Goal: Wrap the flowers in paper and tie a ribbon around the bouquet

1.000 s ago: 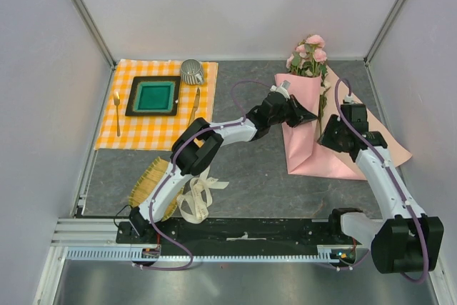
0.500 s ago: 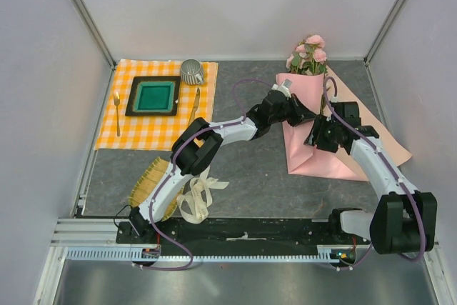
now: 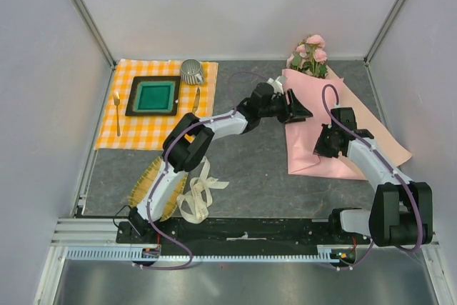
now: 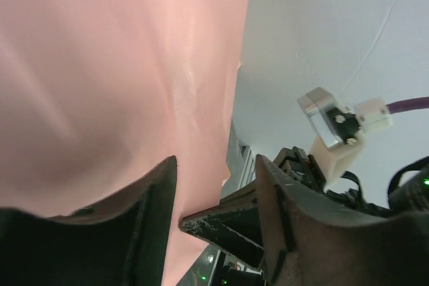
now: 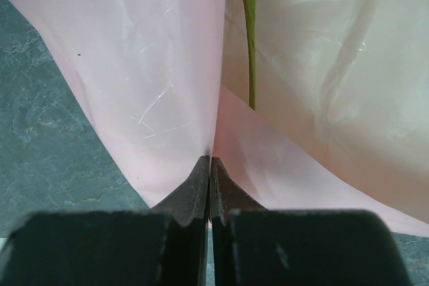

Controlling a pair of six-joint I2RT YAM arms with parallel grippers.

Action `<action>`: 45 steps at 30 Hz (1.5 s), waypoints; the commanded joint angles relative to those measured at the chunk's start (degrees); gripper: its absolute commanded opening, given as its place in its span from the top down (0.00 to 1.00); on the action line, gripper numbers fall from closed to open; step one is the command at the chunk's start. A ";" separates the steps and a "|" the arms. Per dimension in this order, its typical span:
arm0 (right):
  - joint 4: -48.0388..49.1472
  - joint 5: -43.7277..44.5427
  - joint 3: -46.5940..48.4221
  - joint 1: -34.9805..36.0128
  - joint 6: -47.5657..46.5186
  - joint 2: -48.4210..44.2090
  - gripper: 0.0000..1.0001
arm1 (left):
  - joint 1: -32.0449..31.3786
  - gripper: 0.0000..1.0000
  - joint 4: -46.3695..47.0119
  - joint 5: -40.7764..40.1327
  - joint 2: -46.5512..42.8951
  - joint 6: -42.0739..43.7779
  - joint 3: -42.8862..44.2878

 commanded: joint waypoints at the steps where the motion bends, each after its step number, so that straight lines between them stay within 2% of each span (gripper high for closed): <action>1: 2.24 1.57 0.83 -0.18 0.76 1.32 0.95 | 3.59 0.54 3.38 2.28 -5.75 4.51 -2.37; 3: 2.33 2.10 0.66 -0.26 0.76 1.32 0.95 | 4.55 0.62 4.52 3.49 -4.08 3.63 -2.11; 4: 2.33 2.10 0.48 -0.26 0.68 1.14 0.95 | 4.64 0.73 6.01 4.11 -1.72 2.49 -1.59; 7: 2.59 1.84 0.22 -0.18 0.67 0.61 0.95 | 4.73 0.91 8.72 6.58 3.20 -0.58 1.05; 10: 2.59 1.93 0.30 -0.26 0.24 0.53 0.95 | 5.08 0.97 11.29 5.88 6.20 -3.04 0.88; 14: 2.59 3.24 -0.05 -0.26 -0.03 1.23 0.95 | 6.23 0.98 12.00 5.35 11.11 -3.06 4.91; 18: 2.77 4.46 -0.22 -0.26 -0.12 2.37 0.94 | 7.89 0.98 12.53 5.53 16.83 -7.17 11.49; 22: 2.68 5.62 -0.05 -0.35 -0.38 2.64 0.93 | 8.86 0.98 12.87 4.91 19.48 -10.52 13.10; 26: 1.63 5.27 1.70 -0.18 -0.91 2.29 0.79 | 8.69 0.98 12.97 5.61 19.13 -9.91 12.66; 28: -0.30 5.79 3.02 -0.09 -1.17 1.85 0.68 | 8.78 0.98 12.53 5.79 18.96 -9.39 12.39; 29: -2.40 6.14 4.77 0.00 -1.52 0.80 0.60 | 8.78 0.98 12.44 5.96 18.87 -9.38 12.13; 31: -4.60 8.51 6.88 0.35 -2.40 -0.78 0.54 | 8.69 0.98 12.09 6.32 19.04 -9.21 12.13; 32: -6.88 9.56 9.33 0.87 -2.66 -2.71 0.46 | 8.78 0.98 11.91 6.49 18.96 -9.21 12.04; 34: -8.74 13.78 11.89 4.20 -3.28 -4.56 0.39 | 8.69 0.98 11.73 6.58 18.96 -9.21 12.04; 36: -9.80 14.32 14.97 9.28 -3.37 -6.33 0.34 | 8.78 0.98 11.47 6.58 19.04 -9.12 12.13; 39: -8.31 11.08 16.65 13.69 -2.49 -5.19 0.34 | 8.69 0.98 11.03 6.58 18.78 -9.21 11.95; 42: -1.12 -2.16 13.32 14.50 -1.70 -1.16 0.39 | 8.69 0.98 10.85 5.53 18.34 -9.56 11.16; 43: 1.08 -9.60 11.31 14.50 -1.18 0.25 0.41 | 8.69 0.98 10.85 5.35 18.25 -9.56 11.07; 45: 8.37 -14.40 8.84 14.50 0.49 3.50 0.48 | 8.69 0.98 10.42 4.56 17.64 -9.56 10.46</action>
